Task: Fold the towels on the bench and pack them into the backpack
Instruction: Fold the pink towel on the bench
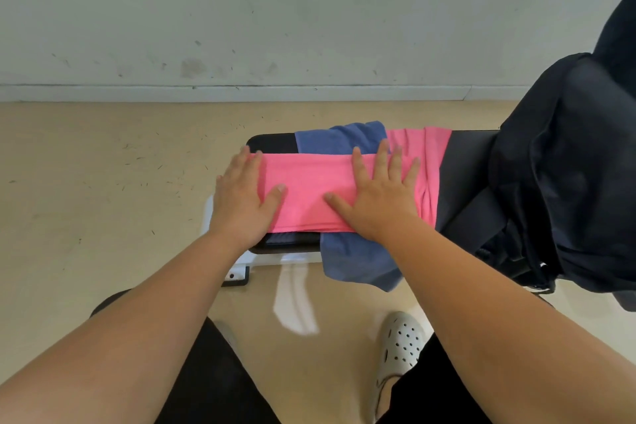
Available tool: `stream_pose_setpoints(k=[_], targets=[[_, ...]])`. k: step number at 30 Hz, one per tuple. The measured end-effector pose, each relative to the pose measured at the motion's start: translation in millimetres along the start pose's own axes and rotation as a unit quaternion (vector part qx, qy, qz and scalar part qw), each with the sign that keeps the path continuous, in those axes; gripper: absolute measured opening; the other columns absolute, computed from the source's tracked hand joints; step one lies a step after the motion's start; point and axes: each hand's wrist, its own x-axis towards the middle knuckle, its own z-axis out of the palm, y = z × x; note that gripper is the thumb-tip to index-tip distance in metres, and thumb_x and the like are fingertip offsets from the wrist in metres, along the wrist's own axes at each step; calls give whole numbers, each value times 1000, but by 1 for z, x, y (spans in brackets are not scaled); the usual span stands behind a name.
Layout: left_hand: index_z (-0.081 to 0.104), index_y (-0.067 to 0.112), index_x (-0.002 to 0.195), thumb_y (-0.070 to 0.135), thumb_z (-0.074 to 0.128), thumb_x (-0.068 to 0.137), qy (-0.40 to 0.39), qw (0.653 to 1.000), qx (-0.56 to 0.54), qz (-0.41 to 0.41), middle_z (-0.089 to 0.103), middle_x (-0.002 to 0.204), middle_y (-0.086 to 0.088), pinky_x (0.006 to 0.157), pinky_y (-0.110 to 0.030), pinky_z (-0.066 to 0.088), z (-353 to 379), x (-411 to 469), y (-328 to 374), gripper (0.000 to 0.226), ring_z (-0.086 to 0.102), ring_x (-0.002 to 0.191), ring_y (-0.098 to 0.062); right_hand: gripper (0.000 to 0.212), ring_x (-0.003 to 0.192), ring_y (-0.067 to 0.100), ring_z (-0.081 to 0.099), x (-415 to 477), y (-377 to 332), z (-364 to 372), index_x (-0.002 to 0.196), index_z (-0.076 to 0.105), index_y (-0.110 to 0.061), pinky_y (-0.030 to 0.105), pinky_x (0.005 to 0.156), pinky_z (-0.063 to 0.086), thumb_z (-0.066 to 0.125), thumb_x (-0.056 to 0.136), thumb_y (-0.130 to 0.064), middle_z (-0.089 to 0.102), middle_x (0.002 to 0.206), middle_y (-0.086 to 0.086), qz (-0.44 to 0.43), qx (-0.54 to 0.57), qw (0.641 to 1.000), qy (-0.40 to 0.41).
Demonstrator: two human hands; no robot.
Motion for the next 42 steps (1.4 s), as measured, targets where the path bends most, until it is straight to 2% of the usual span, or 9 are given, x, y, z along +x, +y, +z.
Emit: stream_pose_setpoints(k=[4,11,15,19,22,32,37,40,42], targets=[[56,10,126,41,62,90,35,988,-7,-149,52,128,-15,97,-42,40,-5,10,3,48,47,122,-35,98,150,33,-22,0,-36,-5,159,-8,-20,67,114,-16,6,85,-83,-19,166,8,-54,11,998,11],[66,12,100,43,73,81,24,989,54,-138,56,106,-10,79,-39,46,-7,13,0,37,54,102,-33,97,151,31,-20,-6,-41,9,160,-6,-19,66,115,-12,6,86,-81,-17,166,1,-48,4,999,-22],[61,16,90,24,73,75,8,980,-53,-191,63,91,-2,70,-37,50,-12,18,6,21,61,88,-28,97,152,31,-19,-6,-42,10,160,-6,-20,66,115,-11,4,86,-81,-16,166,0,-47,1,999,-17],[61,18,73,3,72,73,2,929,-249,-273,65,78,-1,70,-43,59,-25,20,18,18,68,84,-30,94,152,32,-19,-7,-43,10,159,-8,-22,65,116,-12,5,87,-81,-17,166,-3,-47,1,999,-16],[67,7,85,4,77,77,-27,852,-392,-346,71,85,-9,53,-28,53,-35,24,22,12,69,74,-24,92,151,32,-19,-7,-42,10,159,-9,-24,66,116,-11,5,87,-80,-18,166,-4,-51,5,999,-17],[70,6,108,0,65,87,-45,833,-478,-276,75,100,-14,64,-34,58,-37,19,34,22,73,83,-25,93,151,30,-21,-2,-40,8,159,-7,-26,65,115,-13,2,86,-81,-17,166,-7,-58,28,997,-53],[71,7,108,-4,65,86,-29,857,-482,-180,74,99,-18,88,-45,58,-44,23,69,26,72,90,-26,67,154,19,-4,-1,-22,-8,159,20,-26,52,122,-8,22,102,-60,7,168,-5,-51,318,945,-60],[73,15,101,6,72,78,-44,885,-449,-118,71,98,-26,86,-49,57,-38,25,104,25,70,83,-26,41,121,22,55,-8,3,-22,118,68,-14,42,102,40,38,104,-39,66,126,9,-25,444,887,122],[73,16,103,8,74,78,-63,910,-398,-93,72,88,-21,74,-45,59,-23,26,127,26,70,74,-22,35,82,18,58,-13,21,-27,81,64,-25,36,74,42,40,103,-37,66,83,-3,33,471,866,166]])
